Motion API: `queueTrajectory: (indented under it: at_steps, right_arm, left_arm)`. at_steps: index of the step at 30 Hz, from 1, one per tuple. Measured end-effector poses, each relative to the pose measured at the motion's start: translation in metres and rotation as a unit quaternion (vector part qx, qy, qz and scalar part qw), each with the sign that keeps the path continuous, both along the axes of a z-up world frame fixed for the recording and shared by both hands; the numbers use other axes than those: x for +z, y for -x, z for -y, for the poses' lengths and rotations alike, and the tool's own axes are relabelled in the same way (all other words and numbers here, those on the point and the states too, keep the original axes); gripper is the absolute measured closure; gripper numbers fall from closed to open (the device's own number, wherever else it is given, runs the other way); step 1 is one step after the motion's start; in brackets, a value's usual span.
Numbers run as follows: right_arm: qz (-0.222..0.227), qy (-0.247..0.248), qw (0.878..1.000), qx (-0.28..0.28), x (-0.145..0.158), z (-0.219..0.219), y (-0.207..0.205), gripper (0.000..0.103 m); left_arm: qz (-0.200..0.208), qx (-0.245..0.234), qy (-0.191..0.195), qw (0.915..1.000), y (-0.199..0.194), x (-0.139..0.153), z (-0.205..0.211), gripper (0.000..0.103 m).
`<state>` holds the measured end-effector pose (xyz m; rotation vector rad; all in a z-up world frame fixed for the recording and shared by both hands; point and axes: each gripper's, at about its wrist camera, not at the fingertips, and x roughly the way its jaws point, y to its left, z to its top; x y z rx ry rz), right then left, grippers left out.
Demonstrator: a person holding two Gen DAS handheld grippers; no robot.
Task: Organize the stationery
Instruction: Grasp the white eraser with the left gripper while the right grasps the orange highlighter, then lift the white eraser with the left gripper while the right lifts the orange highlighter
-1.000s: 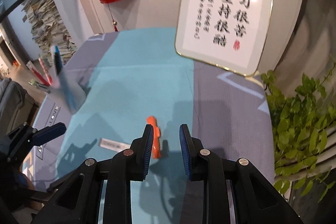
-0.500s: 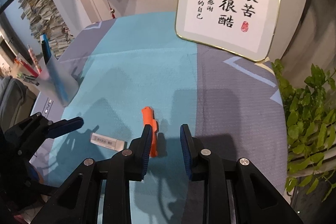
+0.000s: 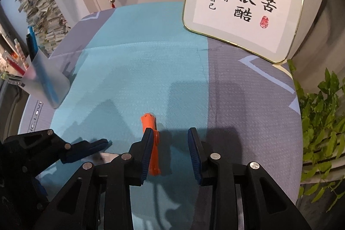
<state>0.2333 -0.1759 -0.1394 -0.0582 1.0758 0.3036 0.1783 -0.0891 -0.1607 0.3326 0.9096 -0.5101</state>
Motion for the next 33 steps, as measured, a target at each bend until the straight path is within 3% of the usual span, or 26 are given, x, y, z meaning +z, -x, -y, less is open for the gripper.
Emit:
queueTrajectory:
  at_steps: [5,15,20,21,22,24,26,31,32,33]
  right_arm:
    - [0.0,0.002,1.0,0.008,-0.002,-0.005,-0.004,0.07]
    - [-0.007,0.015,1.0,0.024,-0.006,-0.019,-0.005,0.07]
    - [-0.005,0.044,0.998,0.037,-0.013,-0.03,-0.004,0.071]
    - [-0.003,0.047,0.998,0.037,-0.013,-0.032,-0.003,0.081]
    - [-0.002,0.049,0.998,0.035,-0.012,-0.033,-0.003,0.084]
    - [-0.007,0.043,0.999,0.027,-0.012,-0.031,-0.003,0.084]
    - [-0.006,0.031,0.999,0.021,-0.008,-0.027,0.0,0.084]
    - [0.009,0.017,1.0,0.011,0.008,-0.018,0.013,0.084]
    - [0.012,0.015,1.0,0.011,0.011,-0.017,0.016,0.084]
    - [0.016,0.011,1.0,0.012,0.014,-0.017,0.019,0.084]
  left_arm:
    - [-0.014,0.035,0.009,0.9992,-0.001,0.0,-0.012,0.089]
    - [-0.04,0.112,0.047,0.9917,0.011,0.002,-0.051,0.09]
    - [-0.045,0.122,0.056,0.99,0.021,0.003,-0.061,0.088]
    - [-0.044,0.123,0.055,0.9898,0.023,0.003,-0.062,0.087]
    - [-0.045,0.123,0.056,0.9898,0.024,0.003,-0.063,0.087]
    - [-0.044,0.123,0.053,0.99,0.027,0.003,-0.063,0.078]
    - [-0.038,0.125,0.049,0.9903,0.029,0.004,-0.065,0.06]
    - [-0.039,0.12,0.045,0.991,0.033,0.001,-0.067,0.065]
    - [-0.032,0.121,0.041,0.9913,0.033,0.001,-0.066,0.079]
    - [-0.028,0.121,0.036,0.9916,0.033,0.001,-0.065,0.085]
